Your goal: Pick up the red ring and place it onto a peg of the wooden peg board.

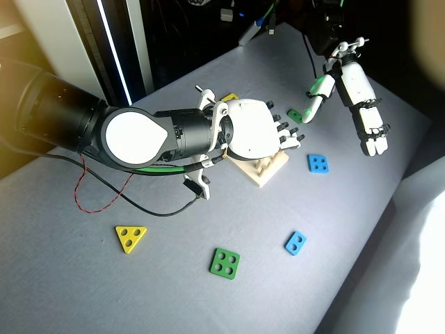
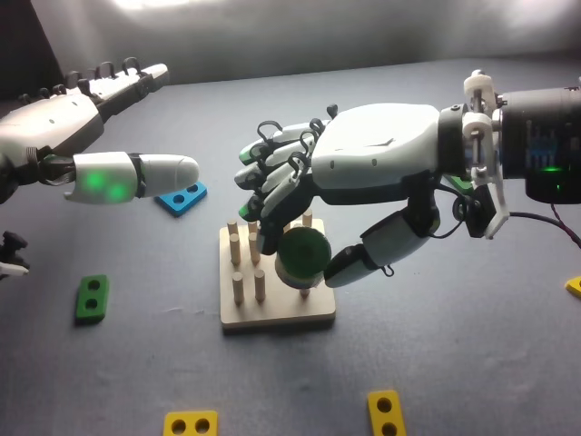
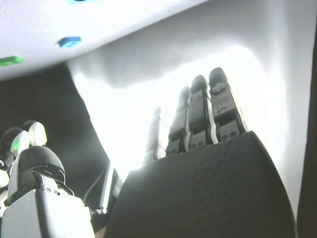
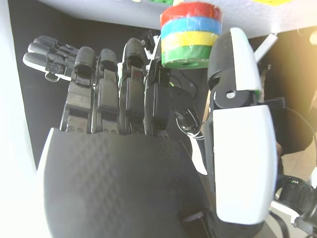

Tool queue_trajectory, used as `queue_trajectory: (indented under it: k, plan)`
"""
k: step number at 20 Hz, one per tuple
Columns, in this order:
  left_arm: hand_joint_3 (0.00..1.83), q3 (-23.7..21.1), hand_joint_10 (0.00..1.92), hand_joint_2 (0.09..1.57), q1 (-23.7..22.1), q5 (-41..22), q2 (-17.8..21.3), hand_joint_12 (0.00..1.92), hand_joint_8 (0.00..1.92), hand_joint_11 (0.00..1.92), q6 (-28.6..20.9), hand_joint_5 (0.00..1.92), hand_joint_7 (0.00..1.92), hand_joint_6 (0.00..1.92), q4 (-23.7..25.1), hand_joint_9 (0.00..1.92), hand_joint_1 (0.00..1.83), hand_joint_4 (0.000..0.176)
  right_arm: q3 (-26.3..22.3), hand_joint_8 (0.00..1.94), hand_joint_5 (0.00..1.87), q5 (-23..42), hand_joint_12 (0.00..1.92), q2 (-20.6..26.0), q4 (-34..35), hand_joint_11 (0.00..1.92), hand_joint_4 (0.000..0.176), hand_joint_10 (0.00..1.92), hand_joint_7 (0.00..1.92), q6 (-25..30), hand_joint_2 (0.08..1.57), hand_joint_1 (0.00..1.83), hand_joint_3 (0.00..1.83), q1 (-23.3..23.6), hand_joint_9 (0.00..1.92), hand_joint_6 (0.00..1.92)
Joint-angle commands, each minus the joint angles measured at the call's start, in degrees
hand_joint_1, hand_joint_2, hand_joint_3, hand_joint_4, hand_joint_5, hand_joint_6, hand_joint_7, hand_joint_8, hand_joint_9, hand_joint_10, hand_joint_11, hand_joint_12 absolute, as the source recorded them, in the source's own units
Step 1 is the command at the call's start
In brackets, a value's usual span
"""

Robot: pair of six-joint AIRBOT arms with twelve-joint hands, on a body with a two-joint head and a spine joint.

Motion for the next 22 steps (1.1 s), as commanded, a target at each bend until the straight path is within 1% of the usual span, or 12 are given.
queue_trajectory:
  k: [1, 4, 6, 7, 8, 11, 12, 13, 14, 16, 19, 22]
  plan:
    - [0.00, 0.39, 0.00, 0.90, -0.86, -6.78, 0.19, 0.00, 0.00, 0.00, -0.25, 0.00, 0.00, 0.00, 0.00, 0.00, 0.25, 0.176, 0.06, 0.00, 0.90, 3.44, 0.19, -0.29, 2.93, 0.00, 0.005, 0.00, 0.44, 0.59, 1.15, 1.06, 0.00, 0.31, 0.18, 1.13]
    - [0.00, 0.39, 0.00, 0.89, -0.90, -6.78, 0.20, 0.00, 0.00, 0.00, -0.25, 0.00, 0.00, 0.00, 0.00, 0.00, 0.25, 0.176, 0.16, 0.00, 0.89, 3.22, 0.47, -0.52, 2.13, 0.00, 0.000, 0.00, 0.44, 1.13, 1.16, 1.07, 0.00, 0.21, 0.19, 1.14]
    - [0.00, 0.39, 0.00, 0.90, -0.96, -6.78, 0.19, 0.00, 0.00, 0.00, -0.25, 0.00, 0.00, 0.00, 0.03, 0.00, 0.24, 0.172, 0.29, 0.00, 0.91, 2.94, 0.55, -0.61, 1.63, 0.00, 0.000, 0.00, 0.45, 1.42, 1.15, 1.10, 0.00, 0.17, 0.19, 1.12]
    - [0.00, 0.39, 0.00, 0.90, -0.97, -6.78, 0.19, 0.00, 0.00, 0.00, -0.25, 0.00, 0.00, 0.00, 0.06, 0.00, 0.25, 0.174, 0.44, 0.00, 0.92, 2.81, 0.35, -0.72, 1.35, 0.00, 0.000, 0.00, 0.45, 1.67, 1.15, 1.11, 0.00, 0.15, 0.19, 1.11]
    - [0.00, 0.39, 0.00, 0.90, -0.97, -6.78, 0.19, 0.00, 0.00, 0.00, -0.25, 0.00, 0.00, 0.00, 0.06, 0.00, 0.26, 0.174, 0.66, 0.00, 0.91, 2.75, 0.25, -0.84, 1.10, 0.00, 0.000, 0.00, 0.45, 2.07, 1.15, 1.10, 0.00, 0.10, 0.20, 1.11]
    - [0.00, 0.39, 0.00, 0.90, -0.97, -6.78, 0.18, 0.00, 0.00, 0.00, -0.25, 0.00, 0.00, 0.00, 0.06, 0.00, 0.26, 0.173, 2.02, 0.00, 0.90, 2.64, 0.31, -1.78, -0.38, 0.00, 0.000, 0.00, 0.44, 4.23, 1.15, 1.09, 0.00, -0.17, 0.19, 1.13]
    - [0.00, 0.39, 0.00, 0.89, -1.00, -6.78, 0.18, 0.00, 0.00, 0.00, -0.25, 0.00, 0.00, 0.00, 0.10, 0.00, 0.26, 0.169, 2.18, 0.00, 0.90, 2.52, 0.26, -1.92, -0.50, 0.00, 0.000, 0.00, 0.44, 4.31, 1.16, 1.09, 0.00, -0.26, 0.19, 1.14]
    - [0.00, 0.39, 0.00, 0.89, -1.04, -6.77, 0.18, 0.00, 0.00, 0.00, -0.25, 0.00, 0.00, 0.00, 0.16, 0.00, 0.26, 0.175, 2.25, 0.00, 0.91, 2.31, 0.12, -1.97, -0.62, 0.00, 0.000, 0.00, 0.45, 4.31, 1.15, 1.09, 0.00, -0.30, 0.20, 1.12]
    - [0.00, 0.39, 0.00, 0.90, -1.06, -6.77, 0.18, 0.00, 0.00, 0.00, -0.25, 0.00, 0.00, 0.00, 0.19, 0.00, 0.26, 0.174, 2.32, 0.00, 0.92, 2.16, 0.12, -1.98, -0.67, 0.00, 0.000, 0.00, 0.45, 4.31, 1.14, 1.11, 0.00, -0.33, 0.20, 1.10]
    - [0.00, 0.38, 0.00, 0.90, -1.07, -6.75, 0.17, 0.00, 0.00, 0.00, -0.25, 0.00, 0.00, 0.00, 0.21, 0.00, 0.24, 0.158, 2.53, 0.00, 0.93, 1.75, 0.14, -2.01, -0.90, 0.00, 0.000, 0.00, 0.45, 4.31, 1.14, 1.11, 0.00, -0.34, 0.19, 1.08]
    - [0.00, 0.39, 0.00, 0.89, -1.14, -6.68, 0.17, 0.00, 0.00, 0.00, -0.25, 0.00, 0.00, 0.00, 0.29, 0.00, 0.27, 0.173, 2.98, 0.00, 0.95, 1.47, 0.05, -2.18, -0.94, 0.00, 0.000, 0.00, 0.45, 4.36, 1.13, 1.11, 0.00, -0.36, 0.18, 1.05]
    - [0.00, 0.39, 0.00, 0.91, -1.15, -6.64, 0.17, 0.00, 0.00, 0.00, -0.25, 0.00, 0.00, 0.00, 0.36, 0.00, 0.25, 0.176, 3.44, 0.00, 0.94, 1.26, 0.00, -2.56, -0.97, 0.00, 0.000, 0.00, 0.44, 4.37, 1.13, 1.09, 0.00, -0.36, 0.17, 1.07]
